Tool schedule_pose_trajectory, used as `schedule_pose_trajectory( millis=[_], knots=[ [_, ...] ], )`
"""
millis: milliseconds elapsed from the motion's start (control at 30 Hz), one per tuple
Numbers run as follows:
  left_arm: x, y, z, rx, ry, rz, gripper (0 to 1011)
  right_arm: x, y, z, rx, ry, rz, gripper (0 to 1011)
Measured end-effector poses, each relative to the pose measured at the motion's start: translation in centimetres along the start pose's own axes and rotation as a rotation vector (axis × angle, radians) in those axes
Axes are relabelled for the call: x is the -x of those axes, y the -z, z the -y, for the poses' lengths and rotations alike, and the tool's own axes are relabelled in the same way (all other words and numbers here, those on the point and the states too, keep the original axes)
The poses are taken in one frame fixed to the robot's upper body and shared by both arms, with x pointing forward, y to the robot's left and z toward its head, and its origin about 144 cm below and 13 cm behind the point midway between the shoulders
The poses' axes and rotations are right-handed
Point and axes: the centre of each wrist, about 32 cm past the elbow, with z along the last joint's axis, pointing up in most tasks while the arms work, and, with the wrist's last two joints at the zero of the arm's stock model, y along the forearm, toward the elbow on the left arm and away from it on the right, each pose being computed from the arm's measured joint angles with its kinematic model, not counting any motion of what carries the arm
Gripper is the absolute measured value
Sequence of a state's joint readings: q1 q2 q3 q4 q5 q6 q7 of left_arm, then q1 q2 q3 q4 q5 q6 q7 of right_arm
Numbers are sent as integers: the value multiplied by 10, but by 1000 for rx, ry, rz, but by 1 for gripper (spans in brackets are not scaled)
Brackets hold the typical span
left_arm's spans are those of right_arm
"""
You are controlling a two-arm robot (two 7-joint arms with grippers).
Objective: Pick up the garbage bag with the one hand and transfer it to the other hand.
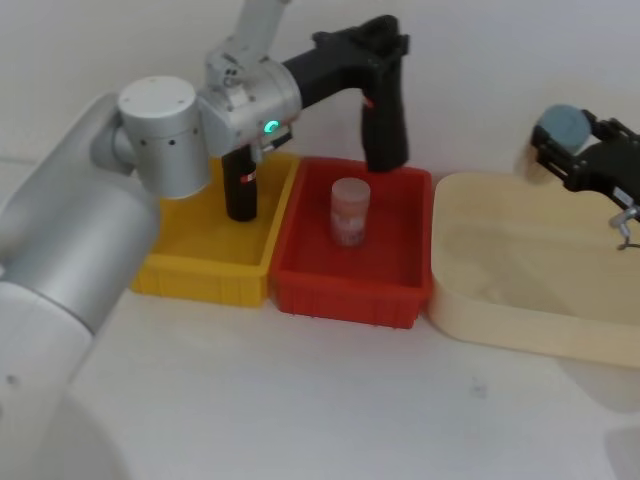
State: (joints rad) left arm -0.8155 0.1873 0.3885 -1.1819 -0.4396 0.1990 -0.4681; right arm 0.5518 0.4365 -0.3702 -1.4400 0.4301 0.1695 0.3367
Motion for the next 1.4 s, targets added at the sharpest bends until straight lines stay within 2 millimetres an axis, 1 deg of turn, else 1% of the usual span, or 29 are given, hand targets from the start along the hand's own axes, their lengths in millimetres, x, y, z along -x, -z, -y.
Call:
schedule_pose_trajectory(
  millis=[33,133,333,367,500,567,667,700,800,1067,1400],
  knots=[
    [2,1,6,-3,23,-7,363,-1,0,3,5,22,0,658],
    [5,1,15,-6,59,-19,363,-1,2,9,15,59,1,658],
    [9,0,27,-7,108,-36,363,-4,4,17,27,101,4,659],
    [10,0,29,-8,118,-38,363,-4,4,19,30,109,5,675],
    [12,-1,35,-9,144,-45,363,-5,5,23,35,125,7,800],
    [13,-1,37,-9,150,-47,363,-5,5,24,37,131,7,840],
    [14,-1,39,-10,161,-50,363,-6,6,26,40,141,8,940],
    [14,-1,40,-11,163,-51,363,-6,6,26,41,144,8,940],
    [15,-2,42,-11,171,-53,363,-6,6,28,42,148,9,1001],
    [16,-2,45,-11,184,-56,363,-7,5,28,36,118,12,1000],
    [17,-2,47,-11,192,-58,363,-10,0,23,10,15,15,1000]
  ],
)
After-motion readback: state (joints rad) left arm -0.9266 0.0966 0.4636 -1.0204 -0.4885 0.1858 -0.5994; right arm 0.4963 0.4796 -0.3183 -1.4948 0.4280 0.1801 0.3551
